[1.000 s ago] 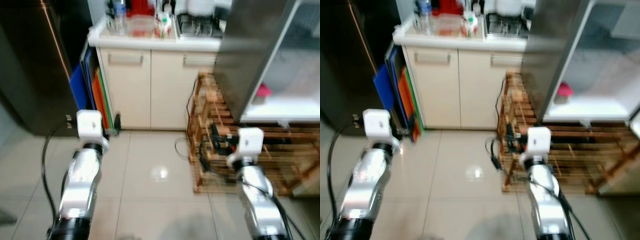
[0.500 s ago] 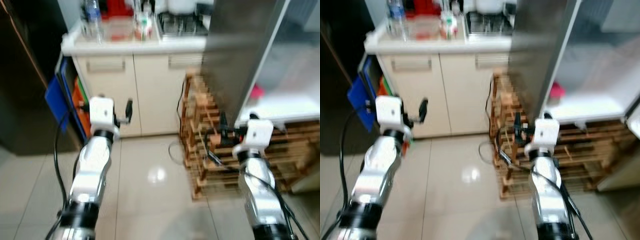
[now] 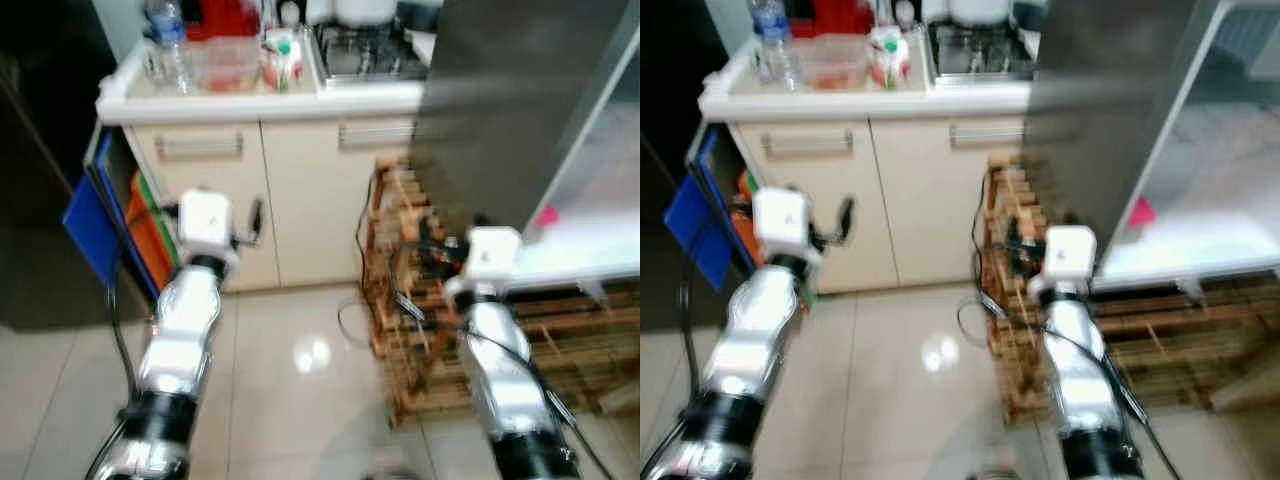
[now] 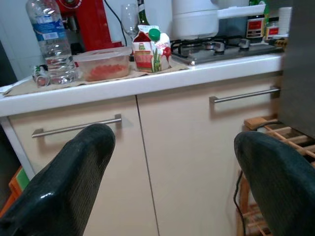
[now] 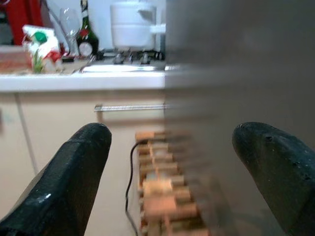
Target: Restocking fridge
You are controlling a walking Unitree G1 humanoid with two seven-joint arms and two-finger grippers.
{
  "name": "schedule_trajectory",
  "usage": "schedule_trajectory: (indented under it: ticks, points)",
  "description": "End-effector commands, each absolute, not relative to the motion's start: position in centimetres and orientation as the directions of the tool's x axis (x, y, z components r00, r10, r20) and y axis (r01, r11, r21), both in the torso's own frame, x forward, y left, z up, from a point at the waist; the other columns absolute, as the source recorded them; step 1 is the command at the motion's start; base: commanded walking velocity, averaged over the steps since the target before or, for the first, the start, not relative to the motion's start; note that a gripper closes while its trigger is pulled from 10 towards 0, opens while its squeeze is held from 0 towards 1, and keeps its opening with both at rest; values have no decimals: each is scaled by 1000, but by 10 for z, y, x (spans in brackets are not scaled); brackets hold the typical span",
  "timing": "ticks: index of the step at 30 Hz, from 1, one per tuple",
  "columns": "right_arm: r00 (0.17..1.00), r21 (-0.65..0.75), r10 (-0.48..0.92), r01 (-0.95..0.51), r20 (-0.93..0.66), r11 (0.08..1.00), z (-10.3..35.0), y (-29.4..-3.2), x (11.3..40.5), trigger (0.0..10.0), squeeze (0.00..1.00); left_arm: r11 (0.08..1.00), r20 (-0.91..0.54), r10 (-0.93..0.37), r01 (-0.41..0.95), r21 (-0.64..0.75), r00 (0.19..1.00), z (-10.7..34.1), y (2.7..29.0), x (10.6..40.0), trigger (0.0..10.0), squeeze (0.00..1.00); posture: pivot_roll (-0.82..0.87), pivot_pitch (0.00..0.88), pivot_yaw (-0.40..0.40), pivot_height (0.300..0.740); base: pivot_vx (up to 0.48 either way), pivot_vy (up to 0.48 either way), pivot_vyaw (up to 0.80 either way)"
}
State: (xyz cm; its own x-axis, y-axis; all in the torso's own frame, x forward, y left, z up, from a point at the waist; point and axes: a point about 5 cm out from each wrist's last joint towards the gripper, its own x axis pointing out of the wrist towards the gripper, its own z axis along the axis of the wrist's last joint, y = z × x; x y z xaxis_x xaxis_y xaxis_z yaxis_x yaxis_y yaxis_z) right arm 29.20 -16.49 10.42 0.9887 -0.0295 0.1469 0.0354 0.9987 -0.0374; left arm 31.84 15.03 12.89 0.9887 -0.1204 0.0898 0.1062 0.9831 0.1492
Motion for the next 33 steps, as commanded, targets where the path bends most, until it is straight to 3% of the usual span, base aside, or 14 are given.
schedule_trajectory:
  ticks: [1,33]
  points:
    - [985,-36,-4,11,174,999,110,-155,296,10000,0,981,110,-102,82,175,989,135,161,322,10000,0,-42,0,29,740,480,0,0]
    - [957,-20,112,-111,269,994,149,-125,321,10000,0,991,159,-49,28,131,986,139,162,323,10000,0,-27,0,17,740,466,0,0]
